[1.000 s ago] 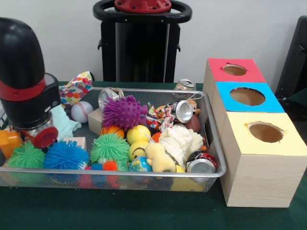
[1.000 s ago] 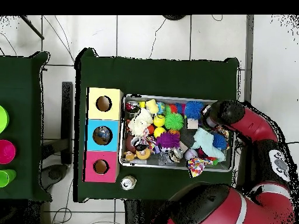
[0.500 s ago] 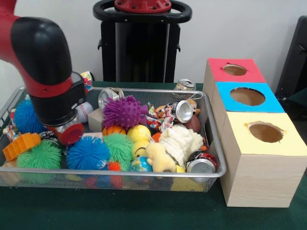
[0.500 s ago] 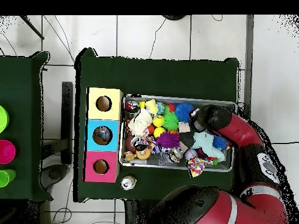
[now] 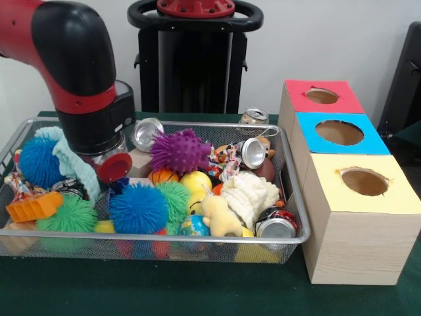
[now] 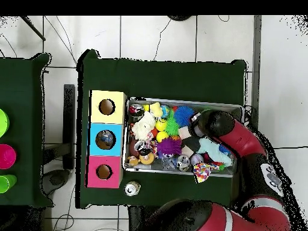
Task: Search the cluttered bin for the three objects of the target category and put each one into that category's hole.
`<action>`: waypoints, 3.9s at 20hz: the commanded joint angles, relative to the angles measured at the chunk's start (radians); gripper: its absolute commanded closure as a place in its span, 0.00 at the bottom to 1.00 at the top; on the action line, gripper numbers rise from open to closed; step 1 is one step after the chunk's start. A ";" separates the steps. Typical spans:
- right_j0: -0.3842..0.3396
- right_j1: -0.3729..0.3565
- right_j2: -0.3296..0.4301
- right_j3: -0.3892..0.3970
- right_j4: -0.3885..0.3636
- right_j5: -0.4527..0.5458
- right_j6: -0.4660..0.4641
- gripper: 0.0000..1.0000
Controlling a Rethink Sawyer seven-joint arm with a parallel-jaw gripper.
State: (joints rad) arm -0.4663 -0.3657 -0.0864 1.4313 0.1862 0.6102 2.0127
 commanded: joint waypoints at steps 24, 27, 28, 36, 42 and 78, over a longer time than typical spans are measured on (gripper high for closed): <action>0.198 -0.031 -0.072 0.003 0.141 0.213 0.270 0.00; 0.198 -0.026 -0.074 0.005 0.151 0.211 0.264 0.00; 0.199 -0.026 -0.075 0.008 0.154 0.209 0.263 0.00; 0.221 -0.041 -0.071 0.054 0.196 0.203 0.286 0.00; 0.289 -0.039 -0.078 0.076 0.261 0.188 0.376 0.00; 0.375 0.151 -0.106 -0.008 0.272 0.006 0.343 1.00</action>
State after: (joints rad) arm -0.0762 -0.2870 -0.2362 1.4441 0.4628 0.7041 2.1909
